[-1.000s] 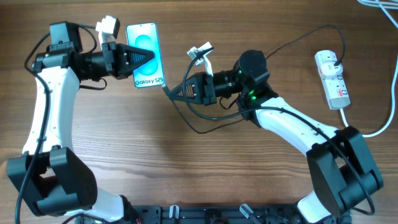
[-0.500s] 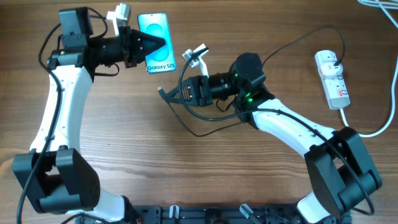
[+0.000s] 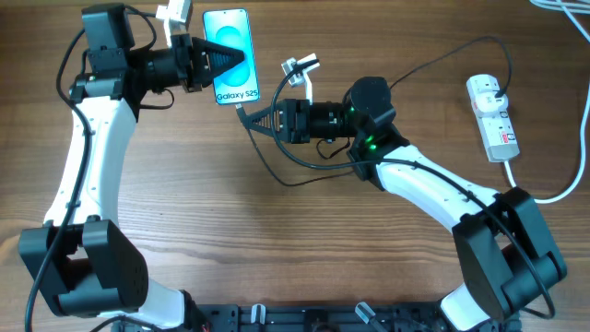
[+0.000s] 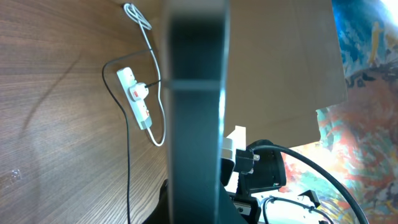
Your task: Plug charger to phone and switch on socket
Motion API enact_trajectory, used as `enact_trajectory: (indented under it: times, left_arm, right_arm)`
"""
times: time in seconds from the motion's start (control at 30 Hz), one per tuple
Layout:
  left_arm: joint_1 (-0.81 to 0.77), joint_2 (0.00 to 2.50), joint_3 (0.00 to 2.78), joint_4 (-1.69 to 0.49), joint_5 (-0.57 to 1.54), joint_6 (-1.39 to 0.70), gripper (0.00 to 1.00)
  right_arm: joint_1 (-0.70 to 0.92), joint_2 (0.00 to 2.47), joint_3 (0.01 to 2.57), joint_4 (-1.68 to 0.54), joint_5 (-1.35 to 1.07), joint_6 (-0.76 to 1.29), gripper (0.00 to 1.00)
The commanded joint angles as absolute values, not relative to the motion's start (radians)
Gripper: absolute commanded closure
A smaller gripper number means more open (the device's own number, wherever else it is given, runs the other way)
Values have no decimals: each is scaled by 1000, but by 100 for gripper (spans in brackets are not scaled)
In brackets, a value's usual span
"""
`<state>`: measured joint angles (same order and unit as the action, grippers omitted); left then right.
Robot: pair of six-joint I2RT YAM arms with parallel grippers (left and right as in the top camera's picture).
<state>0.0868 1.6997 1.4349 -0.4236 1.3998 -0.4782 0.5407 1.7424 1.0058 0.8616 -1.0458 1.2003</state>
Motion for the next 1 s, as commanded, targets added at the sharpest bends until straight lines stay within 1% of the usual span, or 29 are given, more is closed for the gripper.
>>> enact_trajectory:
  times: [0.0, 0.37, 0.47, 0.57, 0.77, 0.97]
  left_arm:
    - [78, 1674, 1440, -421, 1453, -486, 96]
    - [76, 1674, 1440, -369, 1441, -488, 96]
    - [76, 1674, 1440, -361, 1407, -506, 96]
    - [76, 1674, 1440, -303, 1399, -545, 96]
    - [76, 1674, 1440, -303, 1363, -559, 96]
    - [74, 1674, 1440, -307, 1394, -559, 96]
  right_arm:
    - [537, 1731, 1017, 867, -962, 1205, 96]
    - [537, 1731, 1017, 867, -839, 1231, 96]
    - [538, 1731, 1017, 867, -855, 1234, 96]
    - [539, 1731, 1017, 845, -865, 1233, 96]
    - [539, 1731, 1017, 844, -879, 1234, 96]
    - [539, 1731, 1017, 845, -806, 1265, 96]
